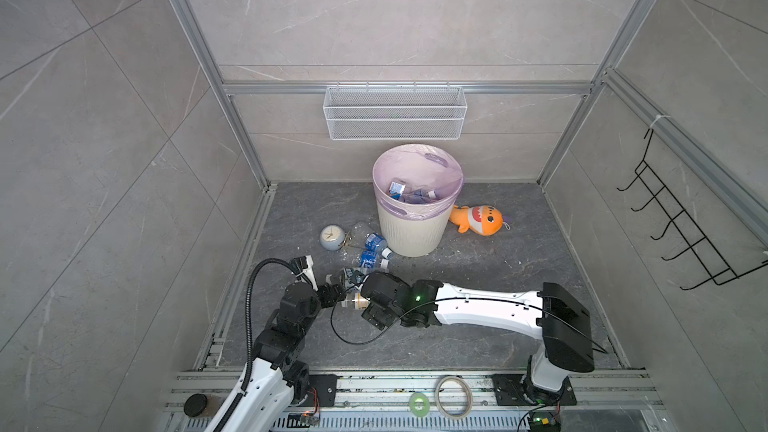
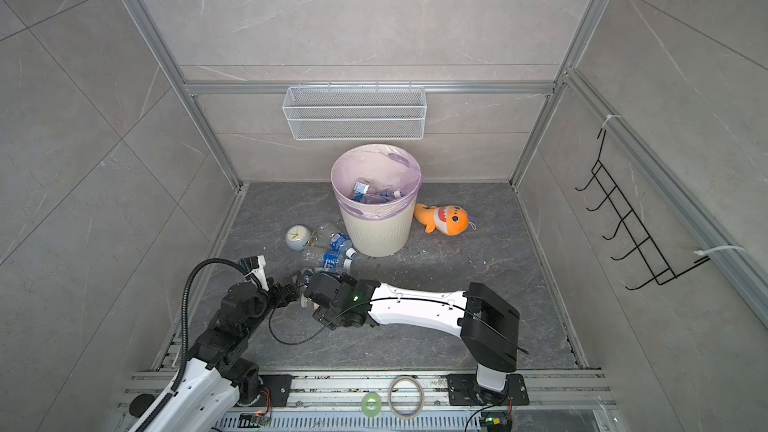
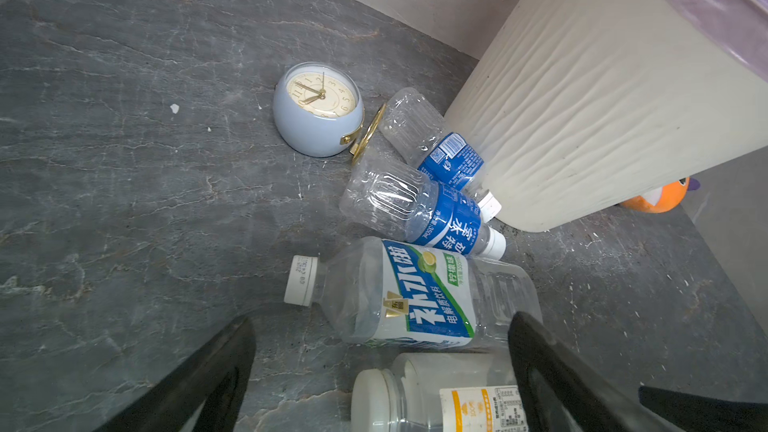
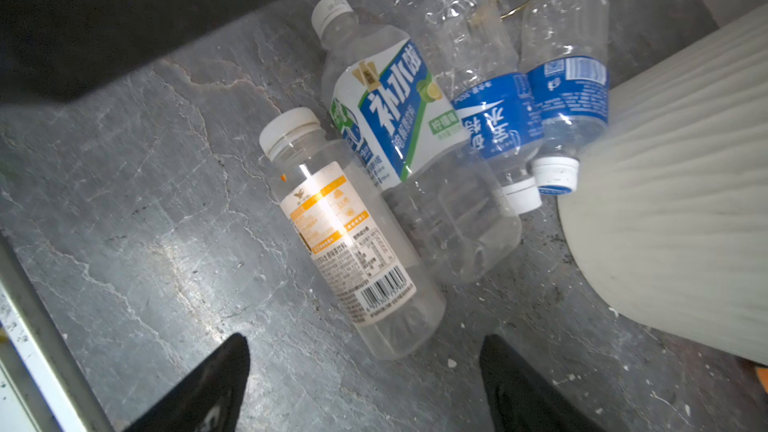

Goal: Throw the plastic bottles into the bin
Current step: 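Return the left gripper to the pile while the right gripper reaches the bottles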

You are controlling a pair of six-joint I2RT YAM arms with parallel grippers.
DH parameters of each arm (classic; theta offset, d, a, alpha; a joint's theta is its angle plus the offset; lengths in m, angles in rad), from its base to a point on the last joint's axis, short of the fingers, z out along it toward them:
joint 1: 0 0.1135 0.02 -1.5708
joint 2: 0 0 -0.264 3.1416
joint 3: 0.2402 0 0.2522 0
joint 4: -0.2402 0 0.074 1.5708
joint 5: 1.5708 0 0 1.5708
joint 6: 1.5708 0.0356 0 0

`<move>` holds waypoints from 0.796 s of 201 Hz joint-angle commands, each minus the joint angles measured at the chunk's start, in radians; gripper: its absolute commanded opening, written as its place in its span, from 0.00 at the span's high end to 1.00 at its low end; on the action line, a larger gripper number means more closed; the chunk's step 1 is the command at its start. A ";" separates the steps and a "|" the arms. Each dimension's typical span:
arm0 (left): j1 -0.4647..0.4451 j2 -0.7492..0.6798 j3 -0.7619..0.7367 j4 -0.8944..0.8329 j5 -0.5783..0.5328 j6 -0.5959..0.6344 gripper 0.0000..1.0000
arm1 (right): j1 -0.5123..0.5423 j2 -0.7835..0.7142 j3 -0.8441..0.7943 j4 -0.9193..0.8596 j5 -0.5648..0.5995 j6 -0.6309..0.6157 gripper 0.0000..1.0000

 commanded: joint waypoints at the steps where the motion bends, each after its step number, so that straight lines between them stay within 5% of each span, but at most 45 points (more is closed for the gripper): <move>1: 0.008 -0.026 -0.007 -0.006 -0.040 0.013 0.03 | 0.001 0.056 0.057 -0.010 -0.030 -0.037 0.11; 103: 0.027 -0.176 -0.065 -0.053 -0.121 -0.037 0.05 | -0.047 0.183 0.131 -0.007 -0.066 -0.065 0.10; 160: 0.031 -0.142 -0.062 -0.037 -0.114 -0.037 0.05 | -0.049 0.220 0.147 -0.008 -0.074 -0.067 0.10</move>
